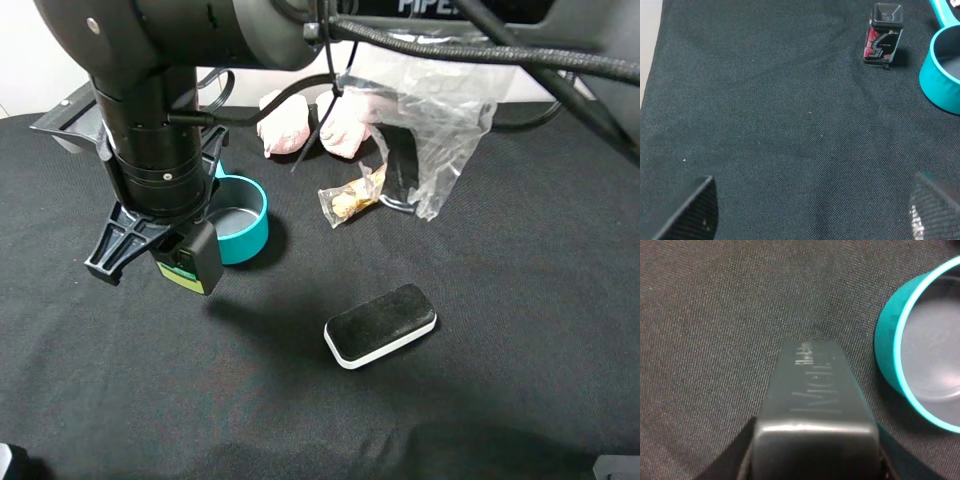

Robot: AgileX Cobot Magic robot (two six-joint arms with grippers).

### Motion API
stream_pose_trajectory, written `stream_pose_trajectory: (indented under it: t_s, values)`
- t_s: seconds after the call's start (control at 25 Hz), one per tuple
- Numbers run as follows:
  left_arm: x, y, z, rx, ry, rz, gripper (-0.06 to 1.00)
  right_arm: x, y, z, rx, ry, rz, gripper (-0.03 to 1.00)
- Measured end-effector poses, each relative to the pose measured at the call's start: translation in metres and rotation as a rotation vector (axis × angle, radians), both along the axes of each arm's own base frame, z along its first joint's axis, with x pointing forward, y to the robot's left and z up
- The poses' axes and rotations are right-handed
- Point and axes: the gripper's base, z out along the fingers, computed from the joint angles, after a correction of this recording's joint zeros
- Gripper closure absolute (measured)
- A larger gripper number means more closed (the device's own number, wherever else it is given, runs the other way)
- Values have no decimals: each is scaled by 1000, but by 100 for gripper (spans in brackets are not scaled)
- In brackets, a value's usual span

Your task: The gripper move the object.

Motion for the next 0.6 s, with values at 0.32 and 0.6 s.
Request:
stream_pose_trajectory:
  t_s: [0.32, 0.6]
  values:
    - [0, 0, 0, 0, 0, 0, 18, 3, 5, -21, -31, 7, 1, 68]
    - [0, 0, 0, 0, 0, 0, 18, 5, 6, -31, -45, -4, 6, 68]
